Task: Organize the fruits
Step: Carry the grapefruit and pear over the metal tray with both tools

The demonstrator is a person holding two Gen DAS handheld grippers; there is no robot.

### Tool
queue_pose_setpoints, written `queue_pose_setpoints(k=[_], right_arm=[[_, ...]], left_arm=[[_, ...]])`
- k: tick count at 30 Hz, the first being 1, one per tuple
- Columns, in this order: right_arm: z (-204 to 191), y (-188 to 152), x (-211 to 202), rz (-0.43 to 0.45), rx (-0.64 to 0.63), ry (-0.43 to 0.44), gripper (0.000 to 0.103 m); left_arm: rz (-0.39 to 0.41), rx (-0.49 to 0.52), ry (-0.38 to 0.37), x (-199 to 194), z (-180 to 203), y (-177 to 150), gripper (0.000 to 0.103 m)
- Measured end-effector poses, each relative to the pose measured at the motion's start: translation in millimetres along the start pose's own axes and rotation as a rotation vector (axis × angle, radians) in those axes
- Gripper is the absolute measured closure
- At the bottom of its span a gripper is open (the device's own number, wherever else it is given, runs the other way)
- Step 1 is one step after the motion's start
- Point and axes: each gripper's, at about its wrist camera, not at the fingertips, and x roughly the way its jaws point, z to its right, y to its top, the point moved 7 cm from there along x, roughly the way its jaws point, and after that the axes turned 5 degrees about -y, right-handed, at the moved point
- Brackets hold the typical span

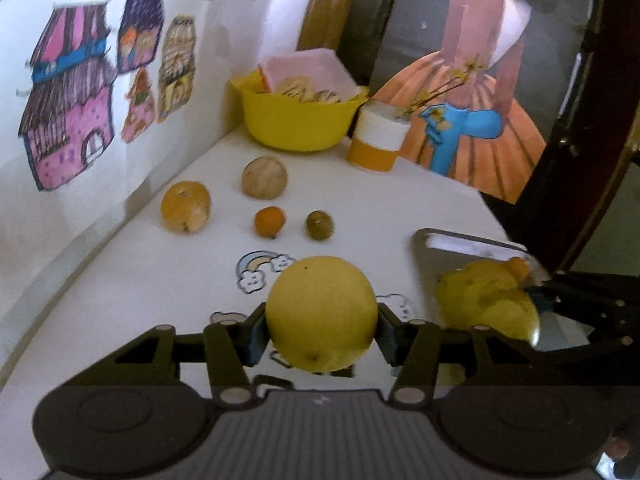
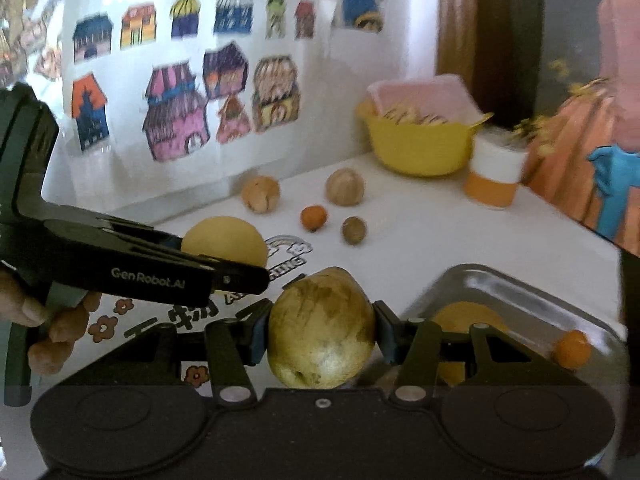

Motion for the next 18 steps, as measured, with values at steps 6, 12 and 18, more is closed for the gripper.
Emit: queue_pose_setpoints(k=[6, 12, 18], right_arm=[[36, -7, -47, 0.048, 0.024, -0.11, 0.049], [62, -29, -71, 0.037, 0.043, -0.184, 0.049], [77, -59, -70, 0.003, 0.084, -0.222, 0.049]], left_arm=[[0.023, 0.03, -0.062, -13, 36, -5, 0.045], [0.002, 0.039, -0.16, -14, 79, -20, 0.045], [-0.034, 0.064, -0.2, -9, 105, -41, 0.045]])
